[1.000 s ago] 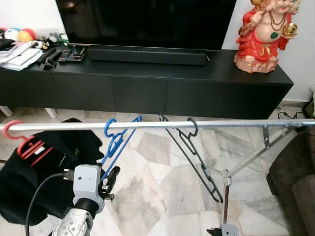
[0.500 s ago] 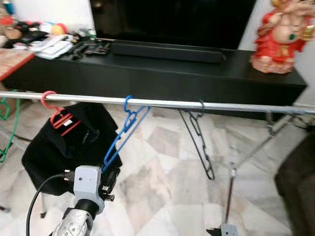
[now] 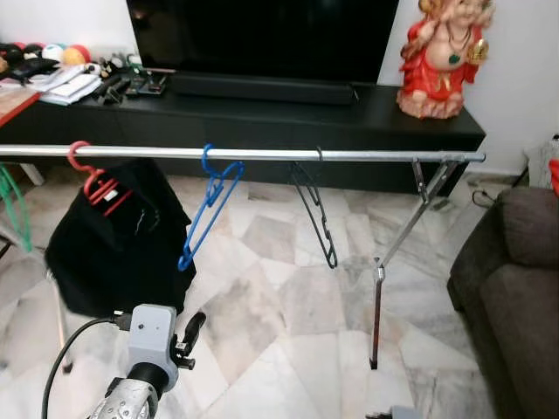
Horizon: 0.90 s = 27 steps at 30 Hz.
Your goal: Hang hanger
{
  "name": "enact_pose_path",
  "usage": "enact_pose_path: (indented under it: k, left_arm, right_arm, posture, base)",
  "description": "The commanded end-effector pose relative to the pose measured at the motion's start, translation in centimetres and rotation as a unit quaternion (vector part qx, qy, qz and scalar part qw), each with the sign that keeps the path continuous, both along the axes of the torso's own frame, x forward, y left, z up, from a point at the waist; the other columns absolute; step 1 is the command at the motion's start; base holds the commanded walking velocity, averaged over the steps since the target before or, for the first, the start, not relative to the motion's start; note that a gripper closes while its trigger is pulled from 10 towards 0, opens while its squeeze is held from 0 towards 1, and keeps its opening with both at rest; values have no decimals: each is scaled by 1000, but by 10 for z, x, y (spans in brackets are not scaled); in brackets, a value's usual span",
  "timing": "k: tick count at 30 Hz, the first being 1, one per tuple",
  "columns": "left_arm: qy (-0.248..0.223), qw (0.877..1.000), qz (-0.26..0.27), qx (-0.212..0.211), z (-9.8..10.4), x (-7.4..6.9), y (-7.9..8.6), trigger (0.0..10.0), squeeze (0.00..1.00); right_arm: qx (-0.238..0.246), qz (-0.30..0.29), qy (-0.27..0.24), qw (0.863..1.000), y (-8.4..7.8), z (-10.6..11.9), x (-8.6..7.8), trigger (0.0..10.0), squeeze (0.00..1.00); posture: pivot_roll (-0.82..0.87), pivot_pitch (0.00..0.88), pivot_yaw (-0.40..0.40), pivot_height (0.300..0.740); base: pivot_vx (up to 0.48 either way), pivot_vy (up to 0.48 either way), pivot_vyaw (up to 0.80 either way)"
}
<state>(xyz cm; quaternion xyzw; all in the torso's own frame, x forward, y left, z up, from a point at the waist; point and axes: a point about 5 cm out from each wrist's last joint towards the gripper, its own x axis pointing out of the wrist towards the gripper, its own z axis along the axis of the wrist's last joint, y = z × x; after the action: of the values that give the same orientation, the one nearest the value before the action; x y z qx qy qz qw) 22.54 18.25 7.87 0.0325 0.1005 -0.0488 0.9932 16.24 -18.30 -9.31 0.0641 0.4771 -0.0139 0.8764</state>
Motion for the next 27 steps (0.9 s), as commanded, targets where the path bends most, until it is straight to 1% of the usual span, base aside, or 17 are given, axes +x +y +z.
enact_pose_path:
  k: [1,2,5,6,7,8,9,10,13,14,15,17,19,21,24,26,27]
  left_arm:
    - [43,999,-4,15,-19,-5,4,10000,0]
    - [48,999,-6,20,-22,-5,4,10000,0]
    - [110,992,-45,33,-44,-3,-2,10000,0]
    - [154,986,-50,50,-62,-4,-3,10000,0]
    - [167,984,-40,46,-68,-4,-1,10000,0]
    - [181,983,-12,24,-77,-4,5,10000,0]
    - [187,982,6,11,-80,-3,9,10000,0]
    - [187,982,6,11,-80,-3,9,10000,0]
    - [226,973,53,1,-98,-6,32,10000,0]
    - [250,965,75,-5,-108,-13,42,10000,0]
    - [275,958,82,-3,-118,-20,47,10000,0]
    - [310,946,90,4,-132,-33,51,10000,0]
    - [369,924,102,11,-153,-59,54,10000,0]
    - [395,913,98,26,-160,-71,55,10000,0]
    - [407,908,90,50,-164,-76,56,10000,0]
    - [401,911,88,52,-163,-73,54,10000,0]
    - [389,915,94,45,-160,-67,53,10000,0]
  right_arm:
    - [-4,2,-8,1000,-1,3,7,10000,0]
    - [-4,2,-8,1000,-1,3,7,10000,0]
    - [-5,6,-7,1000,-1,3,7,10000,0]
    - [-5,5,-7,1000,-1,3,7,10000,0]
    - [-6,6,-7,1000,-1,3,7,10000,0]
    - [-6,4,-8,1000,0,3,7,10000,0]
    - [-5,1,-9,1000,0,3,7,10000,0]
    - [-5,1,-9,1000,0,3,7,10000,0]
    - [-8,-2,-10,1000,-1,3,7,10000,0]
    - [-9,-6,-10,1000,-1,3,7,10000,0]
    - [-9,-8,-10,1000,-2,3,7,10000,0]
    - [-11,-5,-7,1000,-2,3,7,10000,0]
    - [-9,-6,-4,1000,-1,3,7,10000,0]
    - [-5,-11,-4,1000,0,2,6,10000,0]
    - [-8,-14,-4,1000,1,2,6,10000,0]
    - [-10,-13,-4,1000,1,2,6,10000,0]
    - [-11,-15,-1,1000,1,2,5,10000,0]
  posture:
    - [17,139,-11,740]
    - [17,139,-11,740]
    - [17,137,-11,740]
    - [12,130,-7,740]
    - [6,128,-5,740]
    - [-1,127,-5,740]
    - [-3,128,-6,740]
    - [-3,128,-6,740]
    - [-3,124,-5,740]
    - [-1,122,-6,740]
    - [10,121,-7,740]
    - [11,113,-4,740]
    - [-11,101,2,740]
    - [-28,95,8,740]
    - [-38,90,11,740]
    - [-38,87,12,740]
    - [-28,81,12,740]
  base:
    - [0,0,0]
    - [0,0,0]
    - [0,0,0]
    - [0,0,0]
    - [0,0,0]
    - [0,0,0]
    - [0,0,0]
    - [0,0,0]
    - [0,0,0]
    - [0,0,0]
    - [0,0,0]
    - [0,0,0]
    - [0,0,0]
    - [0,0,-400]
    - [0,0,-800]
    - [0,0,-800]
    - [0,0,-800]
